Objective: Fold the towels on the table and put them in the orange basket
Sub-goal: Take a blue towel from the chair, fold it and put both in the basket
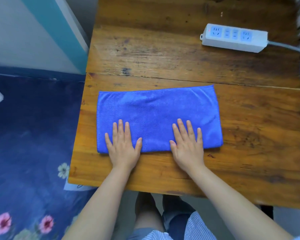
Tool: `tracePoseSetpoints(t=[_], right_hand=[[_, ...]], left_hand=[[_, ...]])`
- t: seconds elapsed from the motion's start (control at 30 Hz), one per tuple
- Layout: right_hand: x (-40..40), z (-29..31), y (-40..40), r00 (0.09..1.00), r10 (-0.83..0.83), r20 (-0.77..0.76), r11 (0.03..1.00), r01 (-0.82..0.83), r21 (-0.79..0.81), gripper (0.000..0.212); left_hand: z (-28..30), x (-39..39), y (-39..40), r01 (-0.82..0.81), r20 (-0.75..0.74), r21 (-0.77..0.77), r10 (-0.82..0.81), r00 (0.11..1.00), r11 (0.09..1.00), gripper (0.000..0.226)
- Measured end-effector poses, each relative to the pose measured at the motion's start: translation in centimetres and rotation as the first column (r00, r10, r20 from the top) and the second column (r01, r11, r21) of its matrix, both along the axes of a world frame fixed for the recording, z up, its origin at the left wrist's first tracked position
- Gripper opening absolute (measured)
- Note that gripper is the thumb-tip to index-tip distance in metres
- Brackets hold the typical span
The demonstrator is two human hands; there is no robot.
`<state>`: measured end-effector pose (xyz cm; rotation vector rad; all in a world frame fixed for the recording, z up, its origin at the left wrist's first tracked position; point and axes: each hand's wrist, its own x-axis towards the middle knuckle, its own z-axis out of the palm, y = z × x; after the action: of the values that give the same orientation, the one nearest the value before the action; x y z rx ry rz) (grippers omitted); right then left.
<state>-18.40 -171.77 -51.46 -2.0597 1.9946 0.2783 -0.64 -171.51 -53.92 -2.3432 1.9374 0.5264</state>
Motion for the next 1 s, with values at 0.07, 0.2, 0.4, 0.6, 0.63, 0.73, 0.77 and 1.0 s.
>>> tracePoseSetpoints(t=[0.07,0.2,0.4,0.6,0.63,0.73,0.77,1.0], right_hand=[[-2.4,0.1,0.5,0.998,-0.059,0.026,0.998,0.059,0.017,0.054],[-6.3,0.2,1.3,0.984,-0.163,0.071,0.987,0.162,0.014,0.059],[-8.7,0.6,0.4,0.926,-0.354,0.132,0.935,0.356,0.015,0.056],[-5.3,2.2,-2.2,0.812,-0.538,0.226,0.841,0.536,0.076,0.073],[-5.0,2.4,-2.7,0.775,-0.580,0.251,0.813,0.571,0.113,0.074],[-4.9,2.1,-3.6,0.699,-0.659,0.280,0.750,0.637,0.175,0.069],[-5.2,2.1,-3.9,0.677,-0.676,0.290,0.734,0.654,0.184,0.063],[-8.1,2.1,-6.2,0.373,-0.731,0.571,0.622,0.709,0.332,0.033]], left_hand=[[-0.1,0.9,0.3,-0.022,0.015,-0.001,0.022,1.000,1.000,0.083],[0.1,2.8,0.5,-0.024,0.048,0.043,0.022,0.999,0.999,0.081],[0.9,4.0,-0.1,-0.102,0.097,0.040,0.097,0.990,0.994,0.068],[2.2,-0.7,-3.4,-0.048,0.014,-0.089,0.049,0.999,0.995,0.067],[2.2,-1.8,-4.3,-0.013,0.004,-0.084,0.013,1.000,0.996,0.066],[1.8,-4.4,-6.0,0.080,-0.011,-0.040,-0.081,0.997,0.996,0.065],[1.5,-4.8,-6.1,0.104,-0.003,-0.019,-0.104,0.995,0.994,0.064],[0.3,-5.7,-6.8,0.081,0.016,-0.014,-0.080,0.997,0.997,0.064]])
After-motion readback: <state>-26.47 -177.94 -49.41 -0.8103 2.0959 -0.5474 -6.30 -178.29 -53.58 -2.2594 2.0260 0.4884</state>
